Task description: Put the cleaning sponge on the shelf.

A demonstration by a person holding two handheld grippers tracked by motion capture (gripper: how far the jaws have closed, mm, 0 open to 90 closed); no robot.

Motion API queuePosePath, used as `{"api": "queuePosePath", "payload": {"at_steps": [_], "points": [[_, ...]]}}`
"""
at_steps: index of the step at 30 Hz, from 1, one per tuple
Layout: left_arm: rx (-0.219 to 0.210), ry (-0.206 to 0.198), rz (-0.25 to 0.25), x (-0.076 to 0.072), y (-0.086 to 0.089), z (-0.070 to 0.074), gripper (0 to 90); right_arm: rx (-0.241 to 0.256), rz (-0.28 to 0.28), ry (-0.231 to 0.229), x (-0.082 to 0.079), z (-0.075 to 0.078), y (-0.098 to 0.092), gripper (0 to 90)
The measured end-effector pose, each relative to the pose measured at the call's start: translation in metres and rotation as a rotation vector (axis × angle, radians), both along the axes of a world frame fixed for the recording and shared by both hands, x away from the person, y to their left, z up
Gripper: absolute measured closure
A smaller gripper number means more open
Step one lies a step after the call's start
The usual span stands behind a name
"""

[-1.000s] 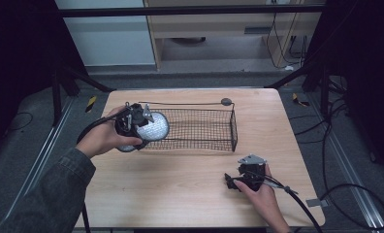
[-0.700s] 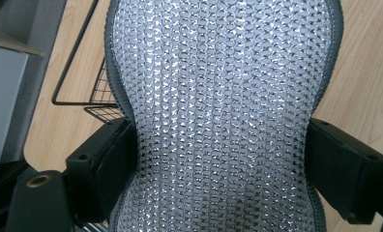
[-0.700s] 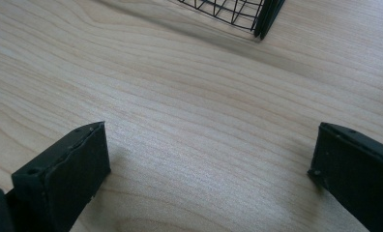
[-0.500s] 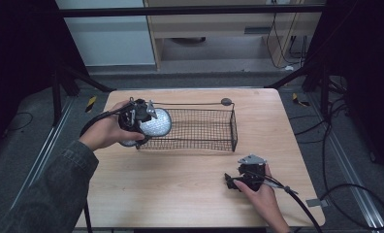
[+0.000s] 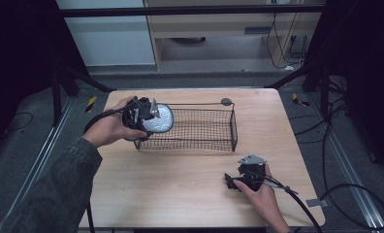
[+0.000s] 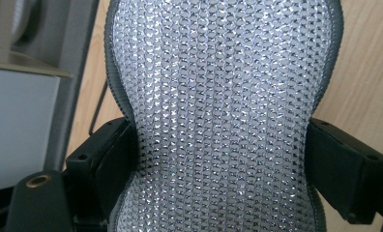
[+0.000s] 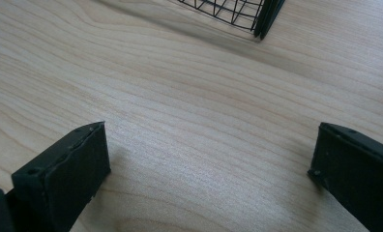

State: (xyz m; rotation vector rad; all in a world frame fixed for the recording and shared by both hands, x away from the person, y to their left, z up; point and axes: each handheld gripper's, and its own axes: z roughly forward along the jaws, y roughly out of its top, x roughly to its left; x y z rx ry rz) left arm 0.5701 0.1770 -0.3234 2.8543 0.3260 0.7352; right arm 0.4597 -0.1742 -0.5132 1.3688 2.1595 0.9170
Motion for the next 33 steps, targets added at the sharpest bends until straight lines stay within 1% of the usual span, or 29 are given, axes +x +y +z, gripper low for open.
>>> {"api": "queuePosePath", "payload": {"at_steps": [1,4,6,10,13,27,33], "points": [[0.002,-0.007,-0.003,0.001,0.000,-0.001,14.5,0.000,0.000,0.000,0.000,0.000,0.000,0.4],[-0.005,-0.012,-0.020,0.003,-0.002,-0.003,14.4,0.000,0.000,0.000,0.000,0.000,0.000,0.4],[-0.003,-0.016,-0.023,0.004,-0.003,-0.005,14.4,0.000,0.000,0.000,0.000,0.000,0.000,0.4],[-0.003,-0.022,-0.048,0.007,-0.005,-0.008,14.3,0.000,0.000,0.000,0.000,0.000,0.000,0.4],[-0.013,-0.017,-0.051,0.009,-0.006,-0.010,14.2,0.000,0.000,0.000,0.000,0.000,0.000,0.4],[-0.026,-0.013,-0.076,0.020,-0.010,-0.016,14.0,0.000,-0.003,0.001,0.000,0.000,0.000,0.4],[-0.033,-0.003,-0.085,0.027,-0.011,-0.019,14.0,0.000,-0.004,0.001,0.000,0.000,0.000,0.4]]}}
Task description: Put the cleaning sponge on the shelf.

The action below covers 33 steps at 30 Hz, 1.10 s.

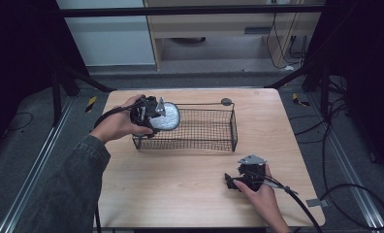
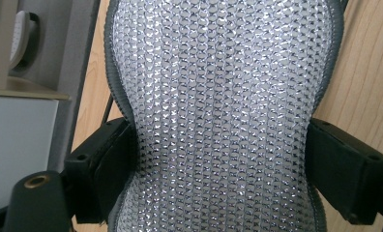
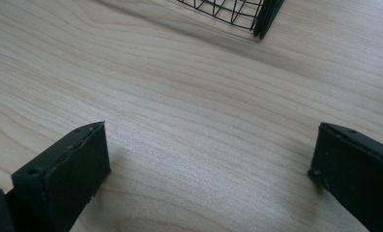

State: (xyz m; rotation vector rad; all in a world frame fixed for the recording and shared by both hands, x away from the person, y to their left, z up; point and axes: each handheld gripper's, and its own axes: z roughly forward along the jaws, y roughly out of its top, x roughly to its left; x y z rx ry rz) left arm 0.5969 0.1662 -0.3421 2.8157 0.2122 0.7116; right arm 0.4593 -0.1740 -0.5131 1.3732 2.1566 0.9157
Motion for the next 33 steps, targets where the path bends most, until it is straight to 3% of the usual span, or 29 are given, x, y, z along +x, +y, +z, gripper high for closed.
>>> {"api": "queuePosePath", "payload": {"at_steps": [14,33], "points": [[-0.001,0.016,-0.011,0.015,-0.001,-0.006,13.9,-0.003,0.001,-0.002,0.000,0.000,0.000,0.4],[0.009,0.058,-0.022,0.031,-0.011,-0.025,13.7,-0.002,0.001,-0.002,0.000,0.000,0.000,0.4]]}}
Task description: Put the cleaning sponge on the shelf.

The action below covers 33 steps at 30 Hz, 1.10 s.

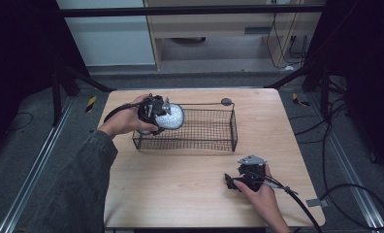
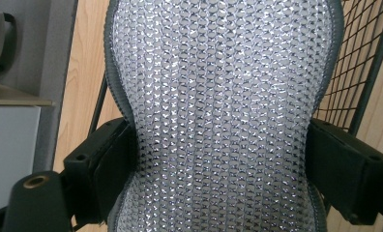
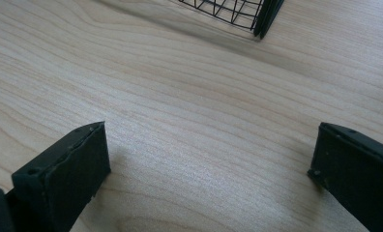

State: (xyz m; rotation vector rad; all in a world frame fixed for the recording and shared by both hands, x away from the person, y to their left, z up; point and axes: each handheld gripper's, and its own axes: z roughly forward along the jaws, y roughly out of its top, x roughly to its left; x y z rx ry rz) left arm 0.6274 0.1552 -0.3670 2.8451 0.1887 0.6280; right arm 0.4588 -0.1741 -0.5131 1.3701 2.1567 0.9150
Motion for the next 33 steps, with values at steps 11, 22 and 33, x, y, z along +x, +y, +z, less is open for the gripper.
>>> {"api": "queuePosePath", "payload": {"at_steps": [11,22,33], "points": [[0.007,0.017,0.004,0.005,-0.001,-0.007,13.5,0.003,0.000,0.001,0.000,0.000,0.000,0.4],[0.001,0.031,0.032,0.013,0.002,-0.012,11.5,0.003,0.002,-0.001,-0.001,0.000,0.000,0.4],[-0.038,0.067,0.056,0.015,0.000,-0.013,3.6,0.003,0.002,0.001,-0.001,0.000,0.000,0.4]]}}
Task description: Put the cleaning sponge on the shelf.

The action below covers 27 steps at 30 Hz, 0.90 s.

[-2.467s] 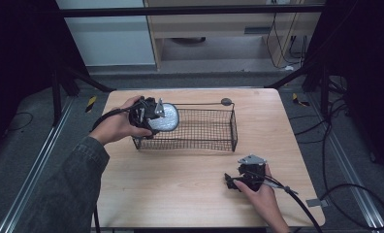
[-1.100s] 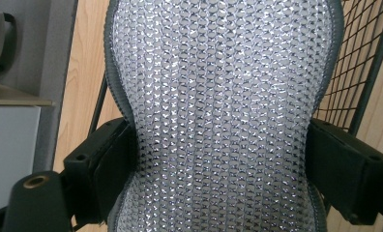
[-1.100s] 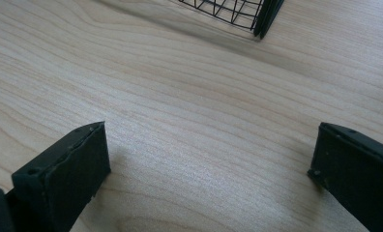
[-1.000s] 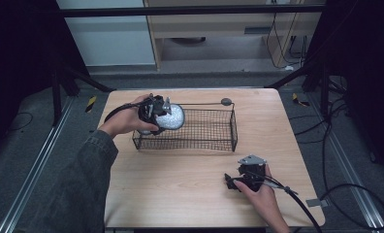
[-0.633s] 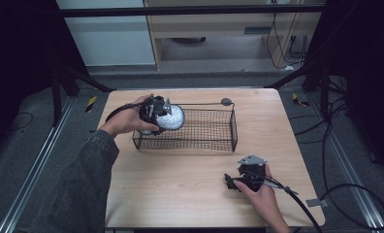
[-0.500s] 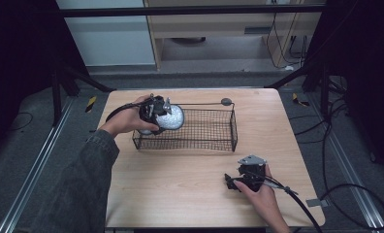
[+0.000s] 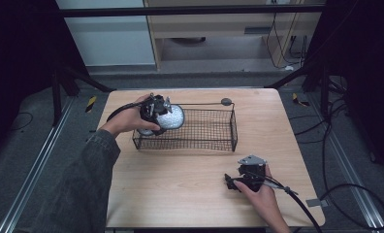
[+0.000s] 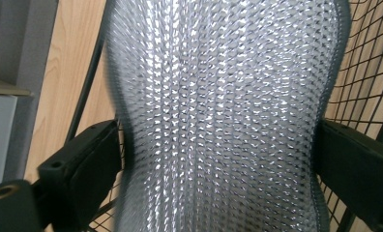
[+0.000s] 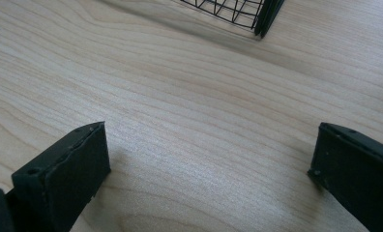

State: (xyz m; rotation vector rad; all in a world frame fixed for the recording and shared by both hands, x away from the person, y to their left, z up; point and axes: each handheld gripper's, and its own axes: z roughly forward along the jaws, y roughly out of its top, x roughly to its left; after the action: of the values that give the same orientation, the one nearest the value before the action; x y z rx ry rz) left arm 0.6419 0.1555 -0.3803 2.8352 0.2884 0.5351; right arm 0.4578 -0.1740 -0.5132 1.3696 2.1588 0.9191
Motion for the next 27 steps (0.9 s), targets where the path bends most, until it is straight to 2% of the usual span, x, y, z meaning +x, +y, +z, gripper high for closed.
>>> {"api": "queuePosePath", "payload": {"at_steps": [3,7,10,11,12,16,27], "points": [[-0.025,-0.010,0.016,0.001,0.001,0.001,3.5,-0.001,0.001,-0.003,0.000,0.000,0.000,0.4],[-0.018,-0.012,0.009,0.000,0.002,0.001,4.2,-0.001,0.001,-0.002,0.000,0.000,0.000,0.4],[-0.036,-0.008,0.013,-0.003,0.003,0.003,4.4,-0.001,0.001,-0.002,0.000,0.000,0.000,0.4],[-0.028,-0.009,0.008,-0.004,0.003,0.004,4.7,-0.001,0.001,-0.002,0.000,0.000,0.000,0.4],[-0.040,-0.020,0.005,-0.004,0.003,0.005,5.0,0.000,0.000,0.000,0.000,0.000,0.000,0.4],[-0.076,-0.022,0.012,-0.010,0.004,0.010,4.9,0.000,-0.001,0.000,0.000,0.000,0.000,0.4],[-0.112,-0.053,0.024,-0.026,0.007,0.018,4.9,-0.001,0.000,-0.001,0.000,0.000,0.000,0.4]]}}
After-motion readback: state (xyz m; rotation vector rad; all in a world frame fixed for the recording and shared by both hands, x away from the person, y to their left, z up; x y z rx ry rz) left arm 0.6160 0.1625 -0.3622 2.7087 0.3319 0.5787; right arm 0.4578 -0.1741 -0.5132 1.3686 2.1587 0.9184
